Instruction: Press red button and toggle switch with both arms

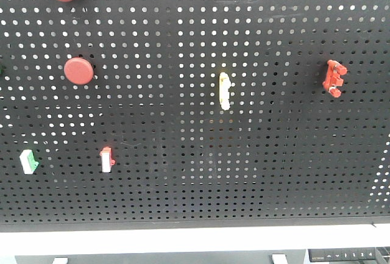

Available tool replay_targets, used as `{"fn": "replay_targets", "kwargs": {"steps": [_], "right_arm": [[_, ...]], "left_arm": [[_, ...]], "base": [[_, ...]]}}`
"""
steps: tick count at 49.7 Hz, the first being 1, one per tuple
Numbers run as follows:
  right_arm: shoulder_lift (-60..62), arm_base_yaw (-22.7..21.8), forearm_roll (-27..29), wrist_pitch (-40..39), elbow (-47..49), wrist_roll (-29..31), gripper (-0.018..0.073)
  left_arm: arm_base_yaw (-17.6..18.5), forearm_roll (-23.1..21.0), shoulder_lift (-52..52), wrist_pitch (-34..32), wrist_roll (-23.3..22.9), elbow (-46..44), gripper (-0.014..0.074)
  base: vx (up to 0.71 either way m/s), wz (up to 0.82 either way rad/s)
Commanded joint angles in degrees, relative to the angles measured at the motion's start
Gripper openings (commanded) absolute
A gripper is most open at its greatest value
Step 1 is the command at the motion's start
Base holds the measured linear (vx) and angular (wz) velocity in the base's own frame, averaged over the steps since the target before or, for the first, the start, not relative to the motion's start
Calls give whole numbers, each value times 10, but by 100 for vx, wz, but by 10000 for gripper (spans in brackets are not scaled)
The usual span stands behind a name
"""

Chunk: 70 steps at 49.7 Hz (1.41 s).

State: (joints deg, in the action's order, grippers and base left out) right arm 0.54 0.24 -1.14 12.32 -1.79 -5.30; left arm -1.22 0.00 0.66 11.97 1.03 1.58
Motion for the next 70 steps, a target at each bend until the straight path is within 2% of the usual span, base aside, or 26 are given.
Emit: {"fn": "replay_targets", "kwargs": {"steps": [1,7,15,18,23,33,38,46,55,62,70], "right_arm": [[10,-4,1,-77,-6,4,-3],[10,-4,1,-131,-6,4,-3],[10,-4,1,-260,3,1,-3],[10,-4,1,-277,21,1,-3],[5,-4,1,-243,94,2,-3],[-73,-4,-1,-133,279,2,-3],[-145,-4,-2,-127,370,2,-3],[-258,-4,-14,-133,468,4,-3],[-363,-4,-14,-154,495,4,-3],[-412,-4,-14,-172,495,4,-3],[-431,-4,-14,-209,495,4,-3]], "left_arm": [[-1,-14,-3,-79,-18,15,1],[-1,-12,-3,-140,-22,15,1],[-1,-12,-3,-274,-21,13,1],[-1,-12,-3,-307,-22,4,1],[-1,-12,-3,-290,-26,-48,1],[-1,21,-57,-210,-25,-246,1],[-1,39,-117,-203,-25,-346,1],[-1,38,-239,-202,-25,-477,1],[-1,38,-324,-201,-25,-505,1],[-1,37,-368,-173,-25,-505,1],[17,37,-403,-229,-25,-509,1]], "base": [[0,0],[0,0],[0,0],[0,0],[0,0],[0,0],[0,0],[0,0],[0,0],[0,0],[0,0]]}}
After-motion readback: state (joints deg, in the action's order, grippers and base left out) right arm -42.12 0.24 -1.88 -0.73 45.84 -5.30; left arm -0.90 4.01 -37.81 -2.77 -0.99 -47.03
